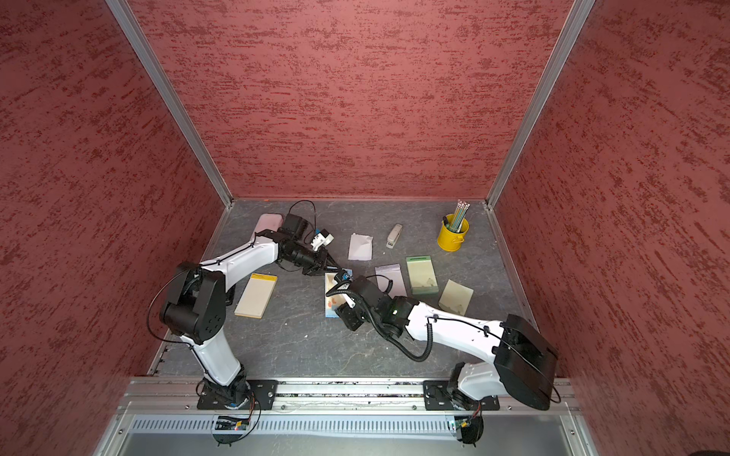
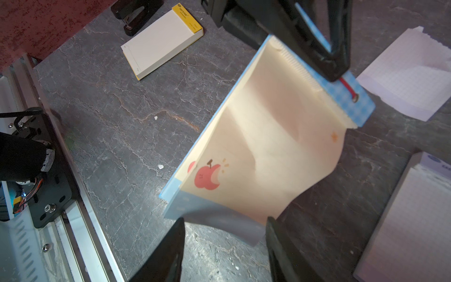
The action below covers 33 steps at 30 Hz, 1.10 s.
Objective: Tear off pages from different memo pads
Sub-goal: Tear off the paper from the memo pad.
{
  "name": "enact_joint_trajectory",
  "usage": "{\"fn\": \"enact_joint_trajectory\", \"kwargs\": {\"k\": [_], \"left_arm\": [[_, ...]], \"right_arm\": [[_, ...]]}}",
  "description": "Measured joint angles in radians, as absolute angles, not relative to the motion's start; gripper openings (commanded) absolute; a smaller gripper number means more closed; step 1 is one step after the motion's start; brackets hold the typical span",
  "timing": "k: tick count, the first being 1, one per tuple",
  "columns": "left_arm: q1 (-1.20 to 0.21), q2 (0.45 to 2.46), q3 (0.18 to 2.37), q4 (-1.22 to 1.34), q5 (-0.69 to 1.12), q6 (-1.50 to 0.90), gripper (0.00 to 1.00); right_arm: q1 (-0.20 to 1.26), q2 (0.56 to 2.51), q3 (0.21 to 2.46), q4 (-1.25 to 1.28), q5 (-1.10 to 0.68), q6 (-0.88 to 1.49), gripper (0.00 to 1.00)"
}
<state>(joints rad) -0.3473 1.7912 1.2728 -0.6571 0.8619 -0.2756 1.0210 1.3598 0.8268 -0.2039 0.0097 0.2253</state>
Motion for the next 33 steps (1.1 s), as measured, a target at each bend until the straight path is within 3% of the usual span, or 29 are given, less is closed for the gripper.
{"fn": "enact_joint_trajectory", "kwargs": {"k": [12, 17, 28, 33], "left_arm": [[-0.352, 1.791, 1.28, -0.662, 0.855, -0.273, 0.0], [-0.366, 1.791, 1.28, -0.666, 0.854, -0.272, 0.0], [-0.379, 1.763, 1.28, -0.672, 0.848, -0.263, 0.0], [-0.391, 1.763, 1.271, -0.667, 0.845, -0.266, 0.0]], "right_arm": [[1.031, 1.36, 0.827, -0.202, 0.011, 0.218, 0.55], [1.031, 1.362, 0.827, -0.202, 0.029, 0.206, 0.4], [1.031, 1.375, 0.827, -0.2, 0.065, 0.2, 0.43], [1.031, 1.376, 0.827, -0.19, 0.12, 0.202, 0.33]]}}
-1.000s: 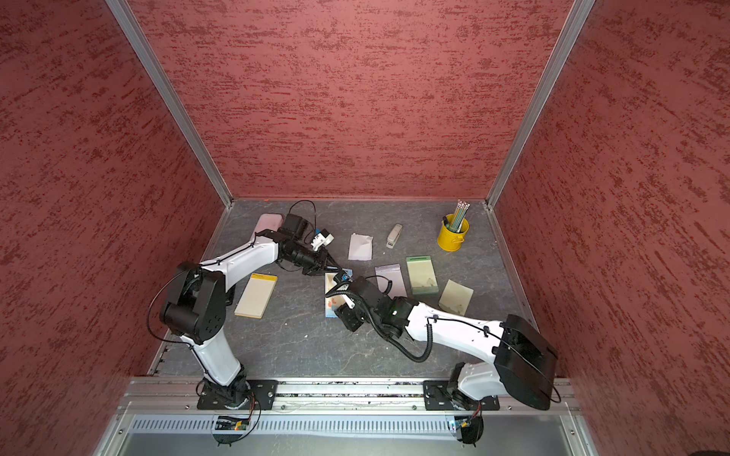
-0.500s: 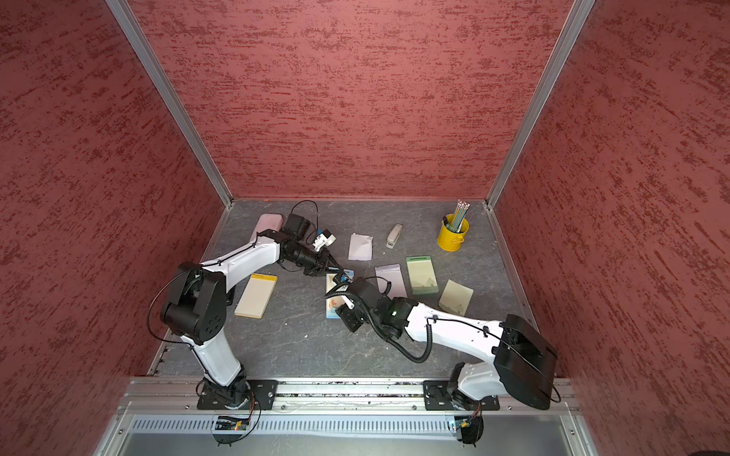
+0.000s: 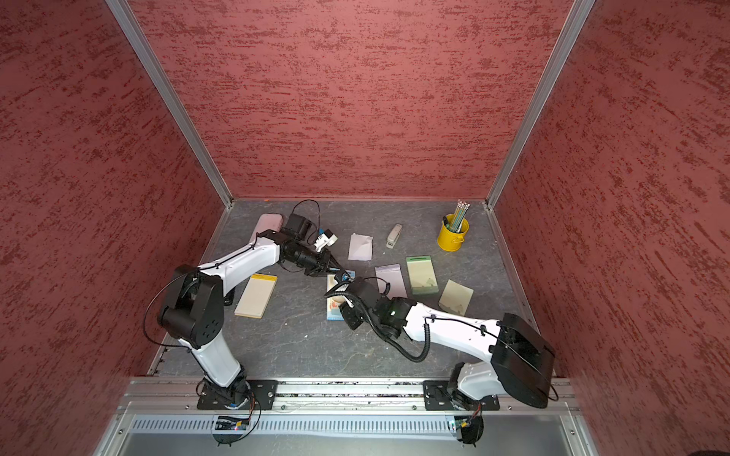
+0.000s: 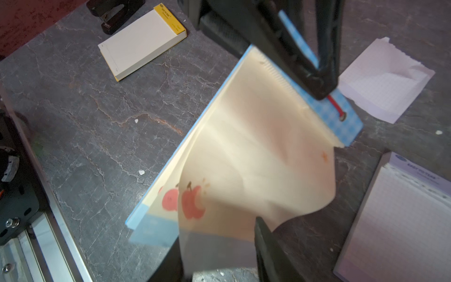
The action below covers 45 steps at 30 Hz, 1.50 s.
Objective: Tear off pages from different memo pads
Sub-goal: Tear off the paper from the memo pad.
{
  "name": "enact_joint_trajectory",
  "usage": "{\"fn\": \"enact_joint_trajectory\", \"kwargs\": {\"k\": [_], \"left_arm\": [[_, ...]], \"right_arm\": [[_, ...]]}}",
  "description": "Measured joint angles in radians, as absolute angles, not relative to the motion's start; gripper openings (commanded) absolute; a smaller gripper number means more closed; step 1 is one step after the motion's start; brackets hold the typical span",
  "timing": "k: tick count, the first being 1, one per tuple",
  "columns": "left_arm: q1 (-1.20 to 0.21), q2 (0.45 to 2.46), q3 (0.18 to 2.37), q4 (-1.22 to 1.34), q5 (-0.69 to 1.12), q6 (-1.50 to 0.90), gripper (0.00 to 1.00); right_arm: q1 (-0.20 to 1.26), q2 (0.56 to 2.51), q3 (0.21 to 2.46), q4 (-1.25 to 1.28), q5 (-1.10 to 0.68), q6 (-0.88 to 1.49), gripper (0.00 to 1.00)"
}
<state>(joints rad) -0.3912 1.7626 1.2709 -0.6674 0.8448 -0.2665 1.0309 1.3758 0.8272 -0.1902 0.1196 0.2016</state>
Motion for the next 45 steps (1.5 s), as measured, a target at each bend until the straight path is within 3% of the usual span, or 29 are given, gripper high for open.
{"fn": "enact_joint_trajectory", "kwargs": {"k": [11, 25, 30, 41, 45], "left_arm": [[-0.41, 1.762, 1.242, -0.654, 0.835, -0.277, 0.0], [-0.421, 1.762, 1.242, -0.654, 0.829, -0.276, 0.0], [-0.421, 1.762, 1.242, -0.639, 0.828, -0.277, 0.17], [-0.394, 1.709, 1.193, -0.497, 0.832, -0.325, 0.34], [-0.361, 1.653, 1.137, -0.415, 0.83, -0.36, 0.45]], "right_arm": [[1.031, 1.375, 0.828, -0.176, 0.214, 0.162, 0.1], [1.021, 1.381, 0.88, -0.223, 0.309, 0.04, 0.0], [1.019, 1.402, 0.914, -0.258, 0.323, -0.012, 0.0], [1.019, 1.419, 0.955, -0.308, 0.371, -0.085, 0.0], [1.018, 1.435, 0.965, -0.313, 0.393, -0.103, 0.0]]}}
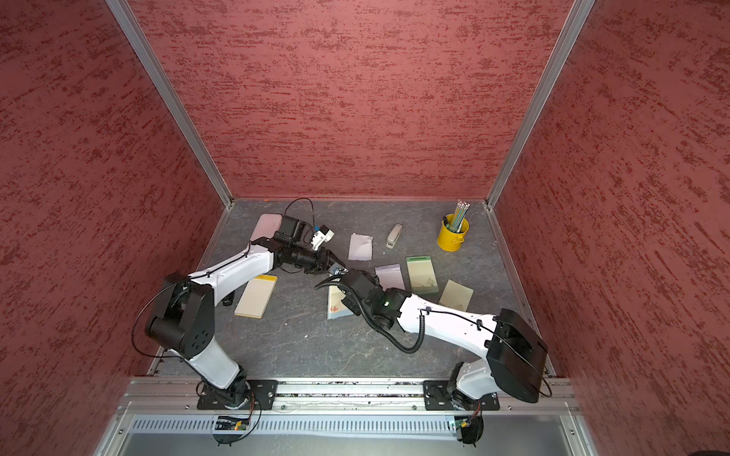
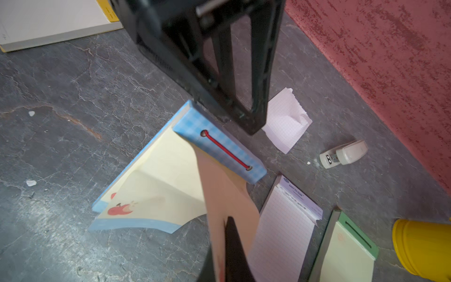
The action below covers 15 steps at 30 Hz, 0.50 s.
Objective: Tear off pages from different memo pads
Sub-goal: Tear off the paper from the memo pad.
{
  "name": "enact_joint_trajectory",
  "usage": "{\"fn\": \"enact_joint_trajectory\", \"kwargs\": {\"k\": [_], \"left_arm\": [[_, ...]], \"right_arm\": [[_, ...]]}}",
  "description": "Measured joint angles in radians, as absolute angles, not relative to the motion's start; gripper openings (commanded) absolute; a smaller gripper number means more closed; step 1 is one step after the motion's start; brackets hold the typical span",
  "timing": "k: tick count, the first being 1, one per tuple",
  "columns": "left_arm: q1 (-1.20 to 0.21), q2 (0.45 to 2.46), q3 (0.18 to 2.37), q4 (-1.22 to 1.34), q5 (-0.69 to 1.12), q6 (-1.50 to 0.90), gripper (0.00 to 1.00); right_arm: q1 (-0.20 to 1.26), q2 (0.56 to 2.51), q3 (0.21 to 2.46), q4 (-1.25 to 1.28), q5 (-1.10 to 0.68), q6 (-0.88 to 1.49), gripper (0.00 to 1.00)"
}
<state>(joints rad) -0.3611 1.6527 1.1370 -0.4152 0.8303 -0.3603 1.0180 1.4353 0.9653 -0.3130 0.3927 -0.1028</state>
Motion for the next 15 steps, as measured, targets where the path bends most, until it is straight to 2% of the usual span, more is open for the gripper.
{"fn": "enact_joint_trajectory", "kwargs": {"k": [5, 8, 12, 15], "left_arm": [[-0.307, 1.519, 0.98, -0.227, 0.797, -0.423, 0.62], [-0.279, 1.399, 0.852, -0.096, 0.742, -0.455, 0.68], [-0.281, 1.264, 0.715, 0.051, 0.654, -0.477, 0.7], [-0.334, 1.188, 0.621, 0.147, 0.568, -0.481, 0.73]], "right_arm": [[1.009, 1.449, 0.98, -0.326, 0.402, -0.117, 0.0], [0.998, 1.454, 0.994, -0.335, 0.4, -0.12, 0.0], [0.978, 1.479, 1.017, -0.343, 0.387, -0.12, 0.0], [0.96, 1.489, 1.024, -0.351, 0.373, -0.118, 0.0]]}}
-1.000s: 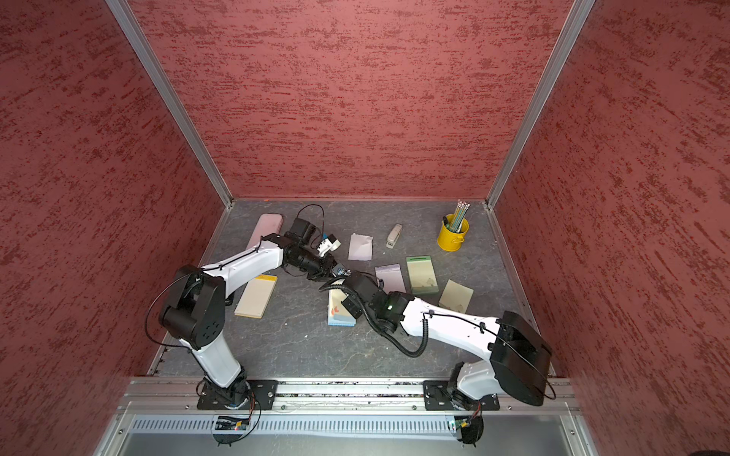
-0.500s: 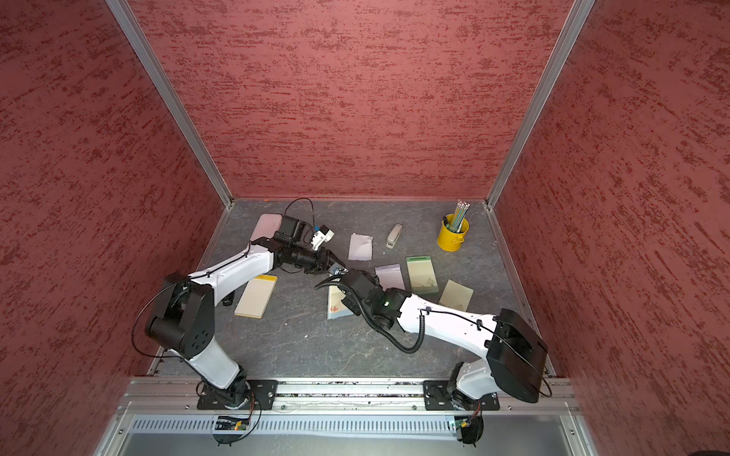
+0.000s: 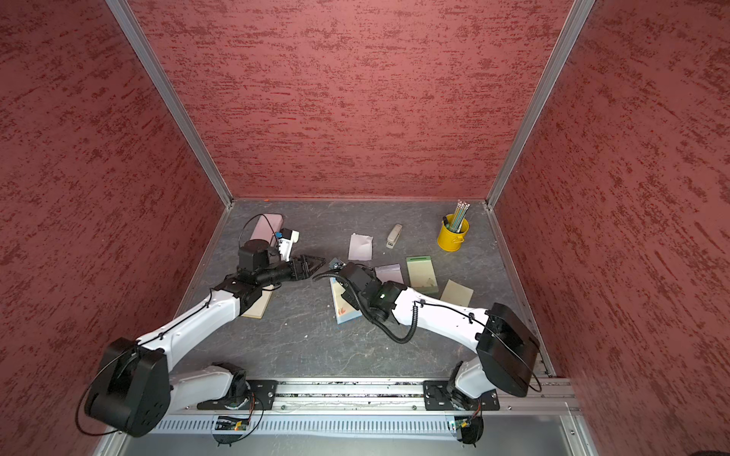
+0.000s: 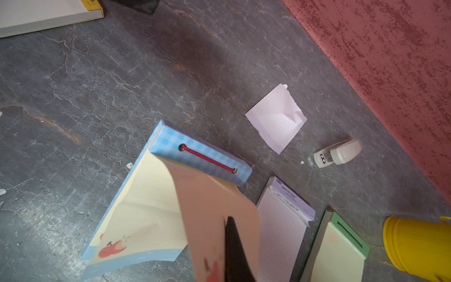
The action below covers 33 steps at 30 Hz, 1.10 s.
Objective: Tear off pages from different memo pads
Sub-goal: Tear off the paper from the memo pad.
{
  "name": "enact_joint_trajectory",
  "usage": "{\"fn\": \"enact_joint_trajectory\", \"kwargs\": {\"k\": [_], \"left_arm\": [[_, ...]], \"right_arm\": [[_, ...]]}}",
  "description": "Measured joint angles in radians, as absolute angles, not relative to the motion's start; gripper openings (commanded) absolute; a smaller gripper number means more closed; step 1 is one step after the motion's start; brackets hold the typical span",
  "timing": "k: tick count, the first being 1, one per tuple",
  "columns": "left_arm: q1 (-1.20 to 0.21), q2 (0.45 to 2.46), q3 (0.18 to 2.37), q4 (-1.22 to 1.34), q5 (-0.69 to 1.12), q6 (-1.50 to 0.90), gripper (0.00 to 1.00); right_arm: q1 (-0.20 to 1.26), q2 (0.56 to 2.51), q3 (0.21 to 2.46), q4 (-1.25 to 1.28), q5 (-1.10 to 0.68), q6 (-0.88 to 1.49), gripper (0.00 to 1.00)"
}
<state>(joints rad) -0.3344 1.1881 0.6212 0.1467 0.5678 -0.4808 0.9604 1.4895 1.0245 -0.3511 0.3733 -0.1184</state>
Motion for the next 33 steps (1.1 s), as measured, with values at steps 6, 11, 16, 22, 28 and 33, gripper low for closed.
{"fn": "enact_joint_trajectory", "kwargs": {"k": [6, 11, 16, 22, 28, 33], "left_arm": [[-0.517, 1.099, 0.473, 0.267, 0.402, -0.45, 0.76], [-0.545, 1.122, 0.434, 0.325, 0.358, -0.449, 0.72], [-0.583, 1.222, 0.439, 0.385, 0.395, -0.456, 0.65], [-0.597, 1.311, 0.451, 0.427, 0.441, -0.462, 0.52], [-0.575, 1.383, 0.476, 0.448, 0.47, -0.486, 0.55], [-0.53, 1.393, 0.495, 0.443, 0.484, -0.514, 0.55]], "right_arm": [[0.928, 1.493, 1.047, -0.373, 0.34, -0.112, 0.0], [0.918, 1.493, 1.057, -0.385, 0.327, -0.109, 0.0], [0.918, 1.493, 1.057, -0.387, 0.31, -0.102, 0.0], [0.917, 1.493, 1.057, -0.389, 0.297, -0.093, 0.0], [0.912, 1.493, 1.057, -0.389, 0.289, -0.084, 0.0], [0.907, 1.49, 1.057, -0.389, 0.288, -0.082, 0.0]]}}
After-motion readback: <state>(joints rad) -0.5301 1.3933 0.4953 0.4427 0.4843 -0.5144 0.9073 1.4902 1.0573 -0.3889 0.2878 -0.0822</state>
